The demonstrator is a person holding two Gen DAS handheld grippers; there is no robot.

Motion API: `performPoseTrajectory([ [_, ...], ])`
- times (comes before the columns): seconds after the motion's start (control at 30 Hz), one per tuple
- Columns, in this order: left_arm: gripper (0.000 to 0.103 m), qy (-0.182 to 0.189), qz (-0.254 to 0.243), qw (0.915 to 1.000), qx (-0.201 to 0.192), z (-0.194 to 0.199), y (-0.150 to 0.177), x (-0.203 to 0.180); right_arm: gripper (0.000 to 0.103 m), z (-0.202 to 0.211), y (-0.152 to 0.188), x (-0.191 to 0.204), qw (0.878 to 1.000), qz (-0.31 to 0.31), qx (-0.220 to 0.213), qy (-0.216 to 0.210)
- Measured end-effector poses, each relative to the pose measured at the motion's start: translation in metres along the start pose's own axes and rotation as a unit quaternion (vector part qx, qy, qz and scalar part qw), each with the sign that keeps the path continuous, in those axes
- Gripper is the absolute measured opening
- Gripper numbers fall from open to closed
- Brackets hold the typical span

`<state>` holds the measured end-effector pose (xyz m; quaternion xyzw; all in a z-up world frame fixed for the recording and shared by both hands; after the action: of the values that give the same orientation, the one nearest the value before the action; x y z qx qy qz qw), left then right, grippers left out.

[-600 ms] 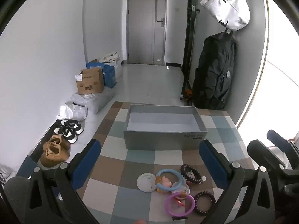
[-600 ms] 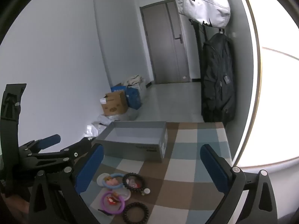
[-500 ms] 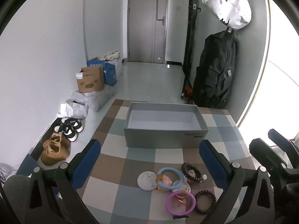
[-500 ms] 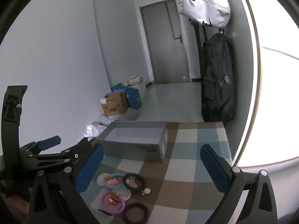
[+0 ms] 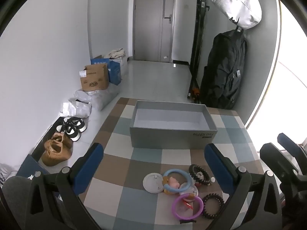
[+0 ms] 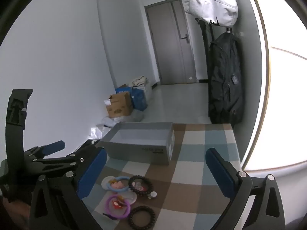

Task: Organize jewelry

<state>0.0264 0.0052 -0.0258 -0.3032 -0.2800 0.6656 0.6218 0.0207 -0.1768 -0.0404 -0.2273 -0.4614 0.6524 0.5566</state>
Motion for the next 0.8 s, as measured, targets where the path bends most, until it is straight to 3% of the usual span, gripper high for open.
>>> performPoseTrajectory([
  [0.8, 0.102, -0.002, -0.003, 1.0, -0.005, 0.0007, -0.0048, 0.0046, 0.103, -0.0022, -0.0008, -0.0054, 1.0, -0.011, 0.001, -0.002],
])
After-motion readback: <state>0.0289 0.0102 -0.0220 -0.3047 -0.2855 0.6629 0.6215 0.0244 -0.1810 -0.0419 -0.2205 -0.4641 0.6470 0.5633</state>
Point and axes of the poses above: each gripper's, at about its wrist camera, not at the fingertips, and z roughly against the way its jaws point, x to its left, y to its underside, the point moved 3 cm from there along -z, roughly the way its jaws point, and after that the axes turned 3 degrees about x, right-handed, at the moved point
